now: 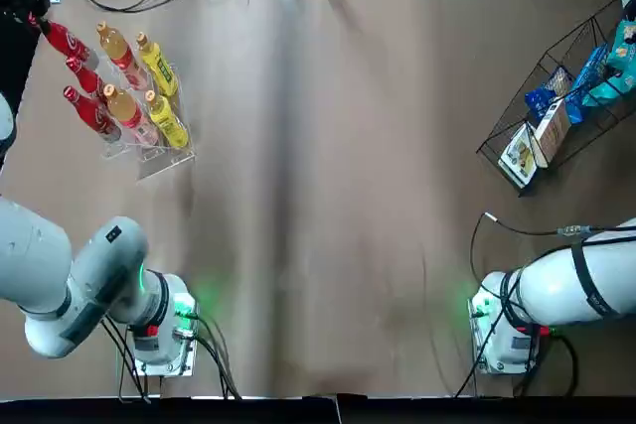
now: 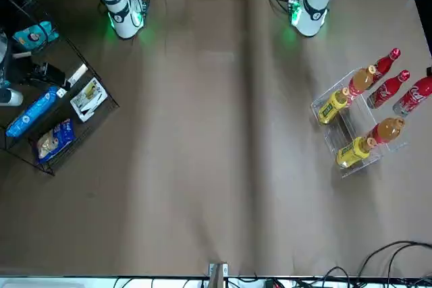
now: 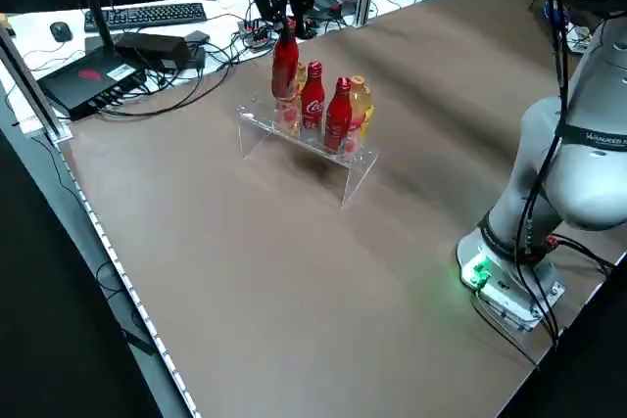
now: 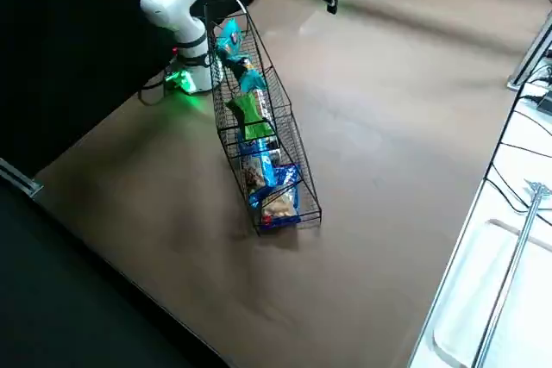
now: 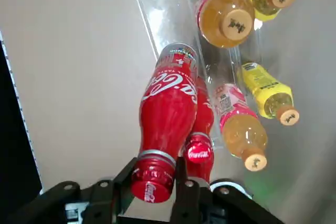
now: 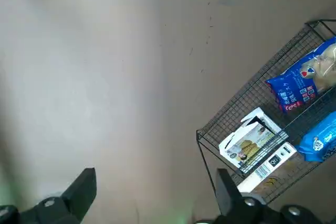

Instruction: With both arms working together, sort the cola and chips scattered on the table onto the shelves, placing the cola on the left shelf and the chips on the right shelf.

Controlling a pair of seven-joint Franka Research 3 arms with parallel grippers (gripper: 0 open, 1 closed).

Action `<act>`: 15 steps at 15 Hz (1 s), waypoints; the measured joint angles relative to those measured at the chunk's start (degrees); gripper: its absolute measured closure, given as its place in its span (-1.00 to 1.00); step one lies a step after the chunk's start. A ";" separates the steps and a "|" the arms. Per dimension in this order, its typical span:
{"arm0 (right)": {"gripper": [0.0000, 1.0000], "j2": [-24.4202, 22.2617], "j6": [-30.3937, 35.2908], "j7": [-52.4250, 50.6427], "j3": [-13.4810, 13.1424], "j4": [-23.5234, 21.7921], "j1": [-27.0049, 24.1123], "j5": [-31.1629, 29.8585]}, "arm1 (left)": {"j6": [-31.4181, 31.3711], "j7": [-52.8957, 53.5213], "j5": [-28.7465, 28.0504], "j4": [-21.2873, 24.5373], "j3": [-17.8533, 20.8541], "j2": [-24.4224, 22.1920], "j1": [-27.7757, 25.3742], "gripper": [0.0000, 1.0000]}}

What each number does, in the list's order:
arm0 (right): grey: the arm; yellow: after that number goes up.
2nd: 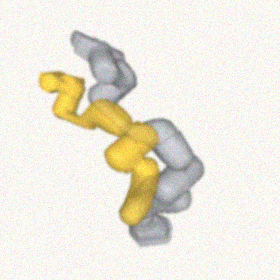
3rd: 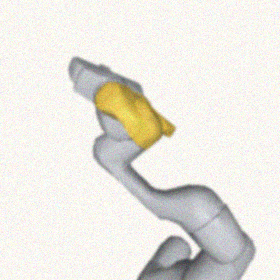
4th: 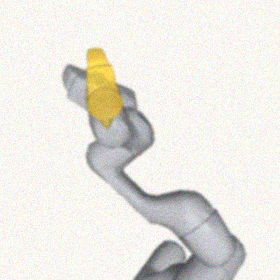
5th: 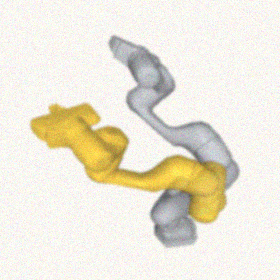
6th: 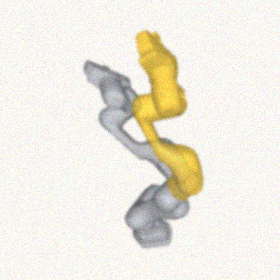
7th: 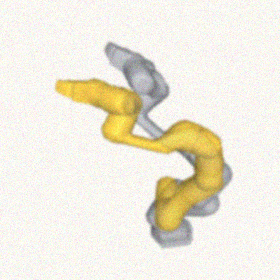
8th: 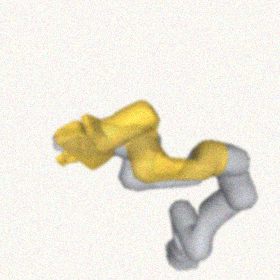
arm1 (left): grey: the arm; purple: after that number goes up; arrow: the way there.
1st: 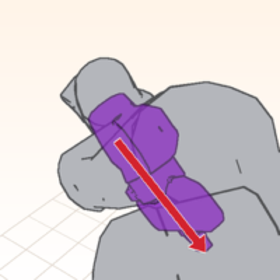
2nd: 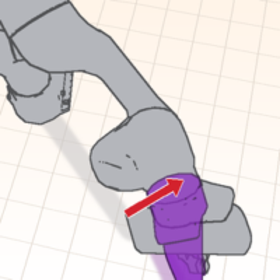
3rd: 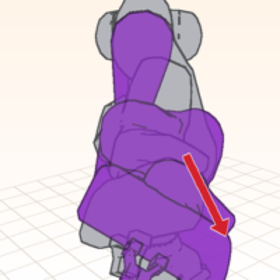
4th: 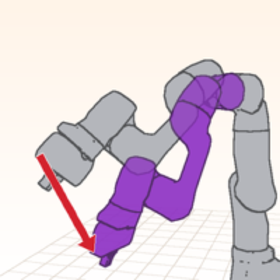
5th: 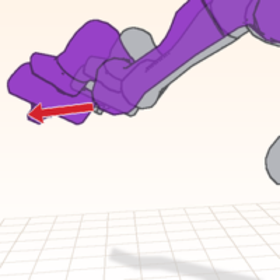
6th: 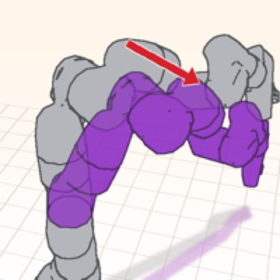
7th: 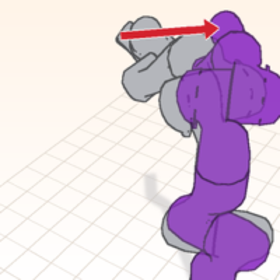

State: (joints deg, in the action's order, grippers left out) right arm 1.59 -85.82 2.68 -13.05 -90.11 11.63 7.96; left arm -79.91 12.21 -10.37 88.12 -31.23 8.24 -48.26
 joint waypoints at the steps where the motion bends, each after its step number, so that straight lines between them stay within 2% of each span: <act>1: -1.00 0.00 -0.14 -0.12 0.03 -0.02 0.06 0.00 | -0.42 -0.34 0.00 0.00 0.00 0.58 0.04 0.37; 5: -1.00 0.00 -0.48 -0.72 0.19 -0.37 1.49 -0.55 | -2.51 -1.24 0.00 0.00 0.00 2.88 0.22 0.37; 10: -1.00 0.00 -0.95 -1.42 0.13 -0.93 1.87 -4.75 | -4.06 -3.34 0.00 0.00 -0.11 5.34 0.60 0.37; 15: -1.00 -0.07 -5.68 -1.90 0.23 -4.14 3.00 -4.78 | -4.23 -3.57 0.00 0.00 -0.09 6.90 0.50 0.37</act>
State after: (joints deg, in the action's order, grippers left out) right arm 1.52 -91.50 0.78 -12.82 -94.25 14.62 3.18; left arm -84.14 8.64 -10.37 88.12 -31.32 15.15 -47.76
